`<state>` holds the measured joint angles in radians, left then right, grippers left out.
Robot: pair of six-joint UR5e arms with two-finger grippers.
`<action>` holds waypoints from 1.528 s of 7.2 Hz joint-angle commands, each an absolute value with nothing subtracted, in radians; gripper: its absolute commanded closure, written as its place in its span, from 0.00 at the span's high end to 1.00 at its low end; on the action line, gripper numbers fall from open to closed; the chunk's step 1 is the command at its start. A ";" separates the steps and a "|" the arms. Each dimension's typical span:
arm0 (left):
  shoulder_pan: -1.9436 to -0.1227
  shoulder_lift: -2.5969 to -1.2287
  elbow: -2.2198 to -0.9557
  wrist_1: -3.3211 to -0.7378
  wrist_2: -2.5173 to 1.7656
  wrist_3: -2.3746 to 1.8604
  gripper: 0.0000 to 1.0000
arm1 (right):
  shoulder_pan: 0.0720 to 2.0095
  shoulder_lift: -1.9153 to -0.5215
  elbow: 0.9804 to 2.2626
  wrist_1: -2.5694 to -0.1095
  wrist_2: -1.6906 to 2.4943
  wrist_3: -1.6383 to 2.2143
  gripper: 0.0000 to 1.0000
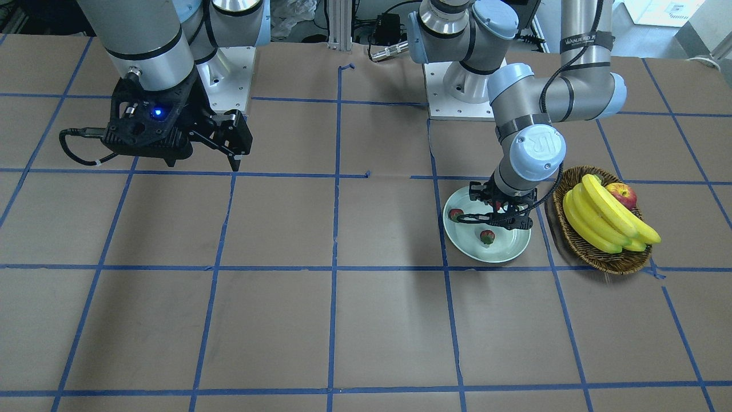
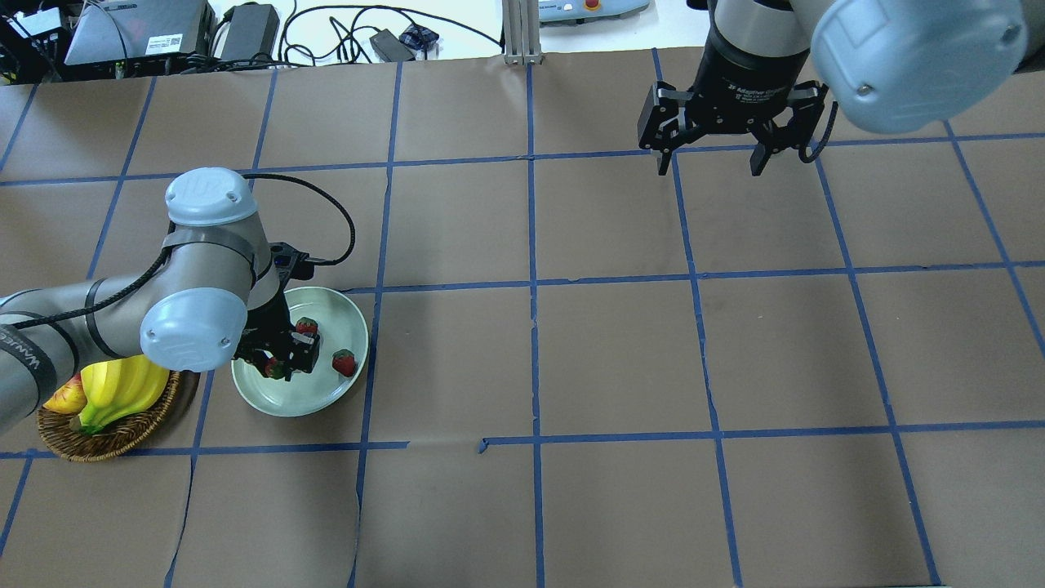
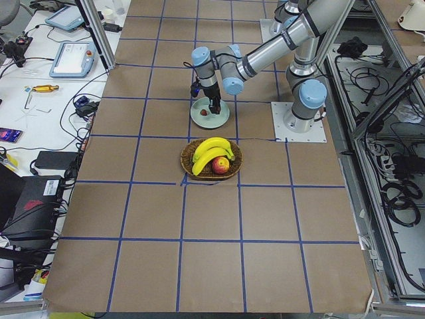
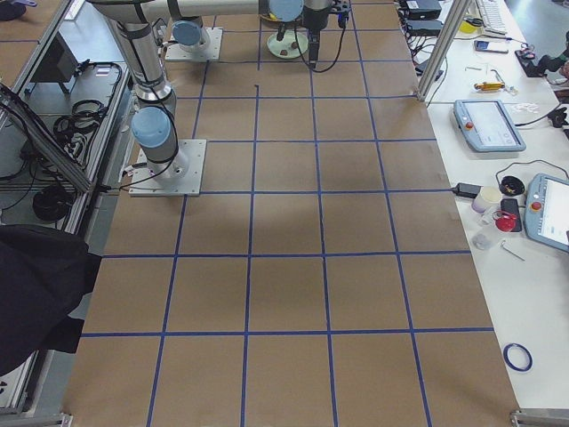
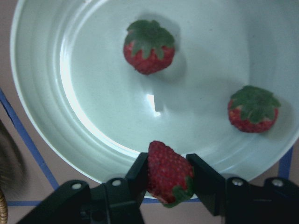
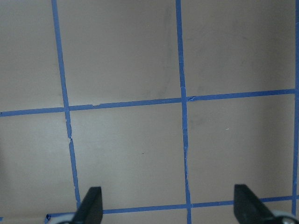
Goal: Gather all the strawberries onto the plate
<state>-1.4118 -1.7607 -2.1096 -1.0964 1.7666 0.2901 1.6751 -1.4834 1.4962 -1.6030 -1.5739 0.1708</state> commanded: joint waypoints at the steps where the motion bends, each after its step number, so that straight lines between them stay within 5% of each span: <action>1: -1.399 -1.756 -2.105 -1.088 1.763 0.296 0.77 | 1.675 -1.483 1.496 -1.603 -1.574 0.170 1.00; 3: -1.411 -1.726 -2.073 -1.021 1.752 0.288 1.00 | 1.675 -1.483 1.496 -1.603 -1.574 0.170 1.00; 8: -1.425 -1.585 -1.608 -1.504 1.508 0.227 1.00 | 1.675 -1.483 1.497 -1.601 -1.575 0.172 1.00; 11: -1.578 -1.542 -1.588 -1.470 1.517 0.028 1.00 | 1.675 -1.485 1.499 -1.600 -1.574 0.173 1.00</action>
<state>-1.5270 -1.5564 -1.6024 -1.4746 1.5164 0.0787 1.6751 -1.4846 1.4976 -1.6002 -1.5744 0.1732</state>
